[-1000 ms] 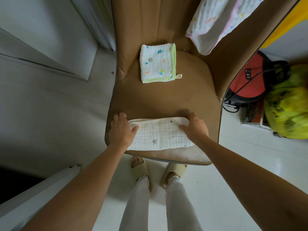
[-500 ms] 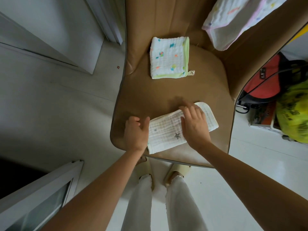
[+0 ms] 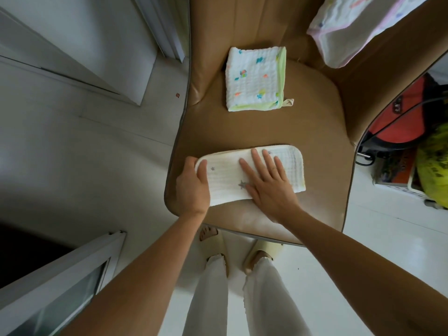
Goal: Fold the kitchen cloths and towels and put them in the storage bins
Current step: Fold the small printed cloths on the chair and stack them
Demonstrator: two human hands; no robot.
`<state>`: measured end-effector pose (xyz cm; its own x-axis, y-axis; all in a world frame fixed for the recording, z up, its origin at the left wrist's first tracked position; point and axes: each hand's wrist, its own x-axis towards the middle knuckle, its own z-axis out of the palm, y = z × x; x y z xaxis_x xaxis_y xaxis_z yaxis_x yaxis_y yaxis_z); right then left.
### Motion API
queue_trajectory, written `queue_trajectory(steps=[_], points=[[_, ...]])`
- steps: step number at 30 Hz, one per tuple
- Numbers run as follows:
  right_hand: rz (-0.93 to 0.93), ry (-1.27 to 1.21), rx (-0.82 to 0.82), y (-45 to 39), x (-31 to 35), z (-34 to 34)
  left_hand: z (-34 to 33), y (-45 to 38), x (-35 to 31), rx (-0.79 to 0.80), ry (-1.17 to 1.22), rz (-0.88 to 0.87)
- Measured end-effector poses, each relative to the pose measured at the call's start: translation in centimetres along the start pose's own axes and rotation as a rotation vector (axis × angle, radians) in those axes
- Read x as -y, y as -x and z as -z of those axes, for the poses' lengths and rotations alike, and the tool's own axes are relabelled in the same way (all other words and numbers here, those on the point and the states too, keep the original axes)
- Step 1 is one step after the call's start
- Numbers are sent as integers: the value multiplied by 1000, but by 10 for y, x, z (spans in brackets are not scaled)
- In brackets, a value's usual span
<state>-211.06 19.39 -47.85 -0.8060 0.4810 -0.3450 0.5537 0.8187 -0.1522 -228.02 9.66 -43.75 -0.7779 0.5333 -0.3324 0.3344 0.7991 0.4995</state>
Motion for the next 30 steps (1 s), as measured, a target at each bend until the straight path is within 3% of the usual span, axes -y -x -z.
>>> queue_trajectory(steps=[7, 10, 12, 14, 15, 18, 23, 30], points=[[0, -24, 62, -14, 11, 1, 11, -18, 4, 43, 89, 9], [68, -251, 37, -14, 1, 20, 17, -9, -17, 33, 260, 94], [-78, -483, -137, -7, -9, 40, 18, 0, -36, 52, 346, 96], [-366, -667, -334, 4, -25, 54, 13, 10, -58, 106, 440, 44], [-516, -763, -328, 9, -34, 58, 7, 13, -67, 138, 478, 14], [-793, -906, -104, 17, -59, 59, -18, 21, -89, 253, 519, -45], [-777, -1123, 22, 7, -71, 52, -55, 26, -108, 286, 403, -55], [-902, -1534, 175, 0, -80, 65, -74, 30, -116, 337, 327, -85]])
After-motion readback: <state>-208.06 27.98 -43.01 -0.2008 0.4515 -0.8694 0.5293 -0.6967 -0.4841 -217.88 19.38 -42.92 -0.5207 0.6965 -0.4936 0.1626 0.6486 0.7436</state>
